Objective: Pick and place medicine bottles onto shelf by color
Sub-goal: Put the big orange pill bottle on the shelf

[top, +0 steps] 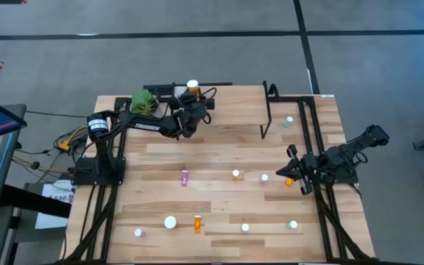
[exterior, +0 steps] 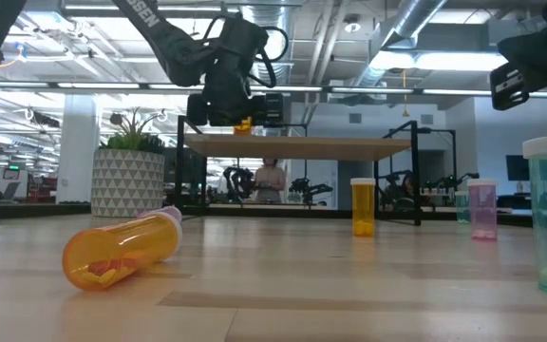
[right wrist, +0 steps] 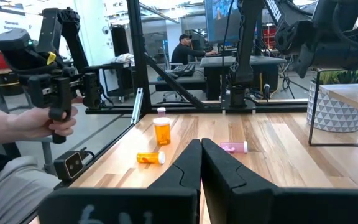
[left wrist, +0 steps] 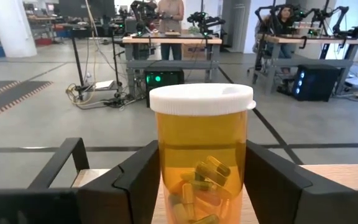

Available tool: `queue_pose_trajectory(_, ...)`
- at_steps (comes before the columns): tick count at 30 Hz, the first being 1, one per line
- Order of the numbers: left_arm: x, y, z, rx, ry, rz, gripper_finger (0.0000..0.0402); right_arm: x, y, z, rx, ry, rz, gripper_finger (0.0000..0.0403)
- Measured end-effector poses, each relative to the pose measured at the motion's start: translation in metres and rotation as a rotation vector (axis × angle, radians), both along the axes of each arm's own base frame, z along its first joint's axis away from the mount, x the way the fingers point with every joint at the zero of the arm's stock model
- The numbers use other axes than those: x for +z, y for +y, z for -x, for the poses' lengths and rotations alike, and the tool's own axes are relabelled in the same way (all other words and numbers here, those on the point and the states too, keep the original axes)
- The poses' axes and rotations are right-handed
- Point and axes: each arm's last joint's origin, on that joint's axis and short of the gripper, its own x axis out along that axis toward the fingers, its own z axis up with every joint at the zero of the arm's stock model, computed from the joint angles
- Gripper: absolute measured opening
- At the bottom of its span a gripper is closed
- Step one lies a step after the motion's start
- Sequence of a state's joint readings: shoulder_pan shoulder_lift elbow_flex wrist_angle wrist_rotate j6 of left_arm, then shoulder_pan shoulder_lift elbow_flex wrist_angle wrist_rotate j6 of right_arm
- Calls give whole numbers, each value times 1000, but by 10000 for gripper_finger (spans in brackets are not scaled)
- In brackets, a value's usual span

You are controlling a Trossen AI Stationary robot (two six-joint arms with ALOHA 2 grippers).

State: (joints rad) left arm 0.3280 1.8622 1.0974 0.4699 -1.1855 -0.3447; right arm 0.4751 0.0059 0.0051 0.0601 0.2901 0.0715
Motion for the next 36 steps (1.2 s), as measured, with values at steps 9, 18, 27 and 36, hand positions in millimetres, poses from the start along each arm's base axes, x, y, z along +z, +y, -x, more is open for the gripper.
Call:
queue_pose_trajectory(9,-1,-4,-2,-14,2,1,217,0,0,0,0,0,0,33)
queue_pose_trajectory(18,-2,-11,-4,-28,18,1,218,0,0,0,0,0,0,33)
queue_pose_trajectory(27,-3,-17,-6,-39,39,0,218,0,0,0,0,0,0,33)
queue_pose_trajectory(36,-3,-18,-7,-55,79,-1,218,0,0,0,0,0,0,33)
